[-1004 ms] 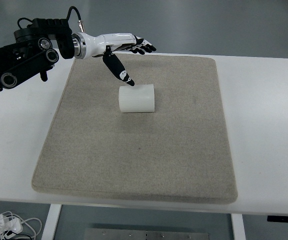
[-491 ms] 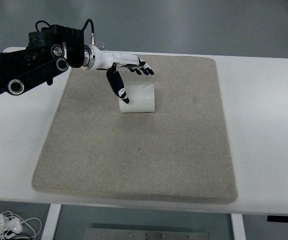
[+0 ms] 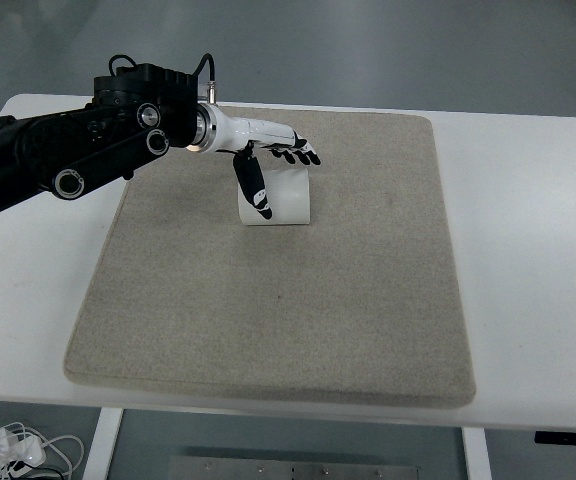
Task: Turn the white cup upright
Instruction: 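Lower the left hand onto the cup and curl fingers around it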
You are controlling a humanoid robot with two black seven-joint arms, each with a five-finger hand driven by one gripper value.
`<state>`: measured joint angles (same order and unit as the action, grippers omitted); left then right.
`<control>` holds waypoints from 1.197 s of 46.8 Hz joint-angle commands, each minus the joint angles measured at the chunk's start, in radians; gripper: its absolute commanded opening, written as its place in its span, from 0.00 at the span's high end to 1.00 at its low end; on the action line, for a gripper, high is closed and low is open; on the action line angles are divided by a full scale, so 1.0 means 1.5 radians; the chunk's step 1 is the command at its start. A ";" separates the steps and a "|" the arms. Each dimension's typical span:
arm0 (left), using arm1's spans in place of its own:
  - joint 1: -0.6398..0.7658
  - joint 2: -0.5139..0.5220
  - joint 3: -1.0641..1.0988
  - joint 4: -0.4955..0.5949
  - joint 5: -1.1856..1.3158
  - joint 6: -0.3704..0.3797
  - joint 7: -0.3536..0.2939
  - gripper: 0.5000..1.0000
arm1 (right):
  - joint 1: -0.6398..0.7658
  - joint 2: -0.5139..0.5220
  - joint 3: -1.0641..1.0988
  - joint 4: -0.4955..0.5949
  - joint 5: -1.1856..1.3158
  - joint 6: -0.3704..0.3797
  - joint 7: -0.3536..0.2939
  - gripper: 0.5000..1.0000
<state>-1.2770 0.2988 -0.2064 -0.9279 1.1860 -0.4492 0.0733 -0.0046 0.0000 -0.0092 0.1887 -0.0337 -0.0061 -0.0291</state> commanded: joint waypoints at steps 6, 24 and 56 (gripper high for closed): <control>0.000 -0.013 0.004 0.020 0.000 0.003 0.001 0.02 | 0.000 0.000 -0.001 0.000 0.000 0.000 0.000 0.10; 0.004 -0.039 0.015 0.054 0.001 0.005 0.003 0.02 | 0.000 0.000 0.000 0.001 0.000 0.000 0.000 0.10; 0.007 -0.045 0.027 0.064 0.002 0.007 0.003 0.38 | 0.000 0.000 0.000 0.000 0.000 0.000 0.000 0.10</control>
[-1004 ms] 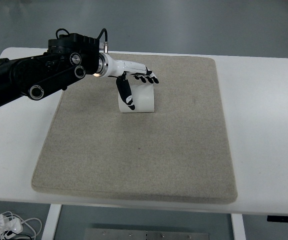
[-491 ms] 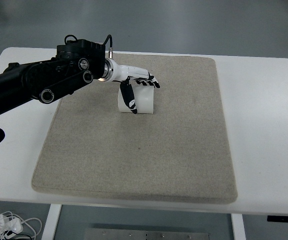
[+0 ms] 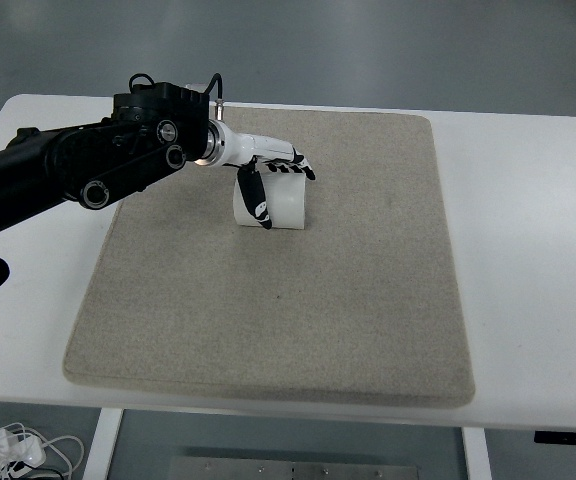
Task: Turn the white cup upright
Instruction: 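Lower the left hand onto the cup and curl fingers around it, then lift and rotate the cup with the left hand, opening upward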
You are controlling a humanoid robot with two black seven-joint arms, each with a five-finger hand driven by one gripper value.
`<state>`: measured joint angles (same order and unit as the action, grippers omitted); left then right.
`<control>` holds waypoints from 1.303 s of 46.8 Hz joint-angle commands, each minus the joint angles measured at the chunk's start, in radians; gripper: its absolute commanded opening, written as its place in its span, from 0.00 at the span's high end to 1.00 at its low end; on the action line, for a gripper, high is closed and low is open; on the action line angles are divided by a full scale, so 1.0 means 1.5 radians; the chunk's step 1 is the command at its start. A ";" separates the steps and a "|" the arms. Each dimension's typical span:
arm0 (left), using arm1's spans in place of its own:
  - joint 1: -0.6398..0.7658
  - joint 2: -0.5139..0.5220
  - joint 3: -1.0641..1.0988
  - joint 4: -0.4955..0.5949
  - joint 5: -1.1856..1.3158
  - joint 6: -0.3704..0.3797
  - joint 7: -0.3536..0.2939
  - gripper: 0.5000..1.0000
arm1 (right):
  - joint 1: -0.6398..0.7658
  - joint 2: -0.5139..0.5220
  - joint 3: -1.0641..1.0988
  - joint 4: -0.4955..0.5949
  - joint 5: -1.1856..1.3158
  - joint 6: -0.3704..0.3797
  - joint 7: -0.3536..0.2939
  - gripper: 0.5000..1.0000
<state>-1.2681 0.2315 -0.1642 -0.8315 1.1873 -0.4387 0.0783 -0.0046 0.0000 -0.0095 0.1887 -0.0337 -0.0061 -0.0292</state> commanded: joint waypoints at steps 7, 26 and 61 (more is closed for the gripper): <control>0.001 0.000 -0.002 -0.001 0.007 0.002 0.000 0.54 | 0.000 0.000 0.000 0.001 0.000 0.000 0.000 0.10; -0.003 0.006 -0.081 0.026 -0.022 -0.002 -0.013 0.87 | 0.000 0.000 0.000 0.001 0.000 0.000 0.000 0.10; 0.174 0.045 -0.306 0.090 -0.248 -0.007 -0.191 0.86 | 0.000 0.000 0.000 0.001 0.000 0.000 0.000 0.10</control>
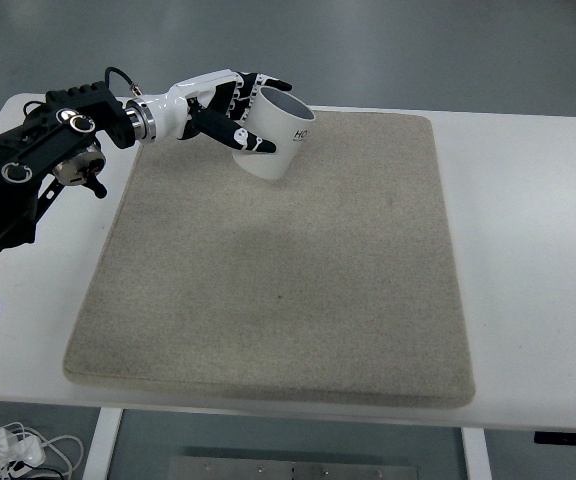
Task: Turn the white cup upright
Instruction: 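Lift and rotate the cup with the left hand, opening upward, then lower the upright cup onto the mat with the left hand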
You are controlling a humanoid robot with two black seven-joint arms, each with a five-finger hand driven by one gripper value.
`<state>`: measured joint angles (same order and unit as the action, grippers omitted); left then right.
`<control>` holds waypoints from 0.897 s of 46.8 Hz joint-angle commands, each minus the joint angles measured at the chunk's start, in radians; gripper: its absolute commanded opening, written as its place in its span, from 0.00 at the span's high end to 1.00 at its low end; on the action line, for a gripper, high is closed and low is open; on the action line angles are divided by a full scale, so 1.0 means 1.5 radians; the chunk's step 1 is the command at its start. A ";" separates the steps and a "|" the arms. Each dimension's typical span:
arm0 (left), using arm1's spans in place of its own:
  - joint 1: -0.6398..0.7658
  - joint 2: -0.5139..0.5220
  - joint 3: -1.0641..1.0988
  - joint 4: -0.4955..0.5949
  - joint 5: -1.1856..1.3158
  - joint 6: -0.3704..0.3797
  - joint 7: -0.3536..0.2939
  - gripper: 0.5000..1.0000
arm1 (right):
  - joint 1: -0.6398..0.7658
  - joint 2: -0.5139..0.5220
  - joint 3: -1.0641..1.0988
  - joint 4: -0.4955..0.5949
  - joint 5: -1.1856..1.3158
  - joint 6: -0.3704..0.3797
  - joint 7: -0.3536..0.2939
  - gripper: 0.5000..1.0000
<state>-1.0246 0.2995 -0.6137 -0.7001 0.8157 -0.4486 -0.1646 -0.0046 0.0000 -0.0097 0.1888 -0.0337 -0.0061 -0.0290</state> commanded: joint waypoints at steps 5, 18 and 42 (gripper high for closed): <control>0.027 -0.001 -0.014 0.019 -0.018 0.002 -0.079 0.87 | 0.000 0.000 0.000 0.000 0.000 0.000 0.000 0.10; 0.069 -0.002 -0.014 0.034 -0.054 0.010 -0.191 0.87 | 0.000 0.000 0.000 0.000 0.000 0.000 0.000 0.10; 0.130 -0.048 -0.007 0.108 -0.056 0.077 -0.297 0.87 | 0.000 0.000 0.000 0.000 0.000 0.000 0.000 0.10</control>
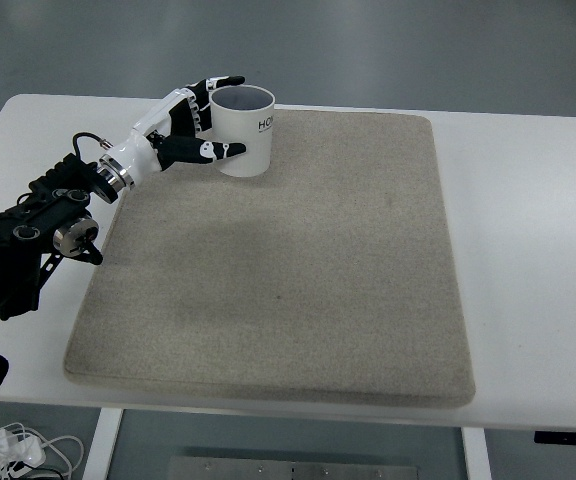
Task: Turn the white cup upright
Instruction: 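Lower the upright cup onto the mat with the left hand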
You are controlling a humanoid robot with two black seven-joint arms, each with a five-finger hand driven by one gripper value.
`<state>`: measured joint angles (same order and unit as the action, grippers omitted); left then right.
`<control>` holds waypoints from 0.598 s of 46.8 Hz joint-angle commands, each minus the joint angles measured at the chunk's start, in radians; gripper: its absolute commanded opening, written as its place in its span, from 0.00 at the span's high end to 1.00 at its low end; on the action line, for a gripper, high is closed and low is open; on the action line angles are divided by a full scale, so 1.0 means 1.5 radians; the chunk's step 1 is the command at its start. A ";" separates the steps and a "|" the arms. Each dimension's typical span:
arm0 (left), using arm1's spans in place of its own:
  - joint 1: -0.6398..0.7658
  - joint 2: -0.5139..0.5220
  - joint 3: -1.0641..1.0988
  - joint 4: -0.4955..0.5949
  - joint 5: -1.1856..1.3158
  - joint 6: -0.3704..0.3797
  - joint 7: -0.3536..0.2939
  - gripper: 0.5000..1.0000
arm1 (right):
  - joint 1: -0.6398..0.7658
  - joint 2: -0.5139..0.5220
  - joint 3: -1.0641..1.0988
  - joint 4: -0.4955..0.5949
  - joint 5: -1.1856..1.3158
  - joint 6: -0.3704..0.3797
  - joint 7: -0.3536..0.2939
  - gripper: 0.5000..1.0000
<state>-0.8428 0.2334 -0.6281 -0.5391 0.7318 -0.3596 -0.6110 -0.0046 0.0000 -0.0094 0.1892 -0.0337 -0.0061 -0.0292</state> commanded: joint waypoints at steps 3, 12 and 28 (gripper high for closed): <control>0.017 -0.015 0.004 0.002 0.000 0.036 0.000 0.87 | 0.000 0.000 0.000 0.000 0.000 0.000 0.000 0.10; 0.020 -0.030 0.005 0.002 0.000 0.059 0.000 0.87 | 0.000 0.000 0.000 0.000 0.000 0.000 0.000 0.10; 0.021 -0.048 0.009 0.001 0.009 0.129 0.000 0.76 | 0.000 0.000 0.000 0.000 0.000 0.000 0.000 0.10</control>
<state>-0.8132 0.1617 -0.6155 -0.5370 0.7455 -0.1780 -0.6110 -0.0046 0.0000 -0.0094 0.1892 -0.0337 -0.0061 -0.0292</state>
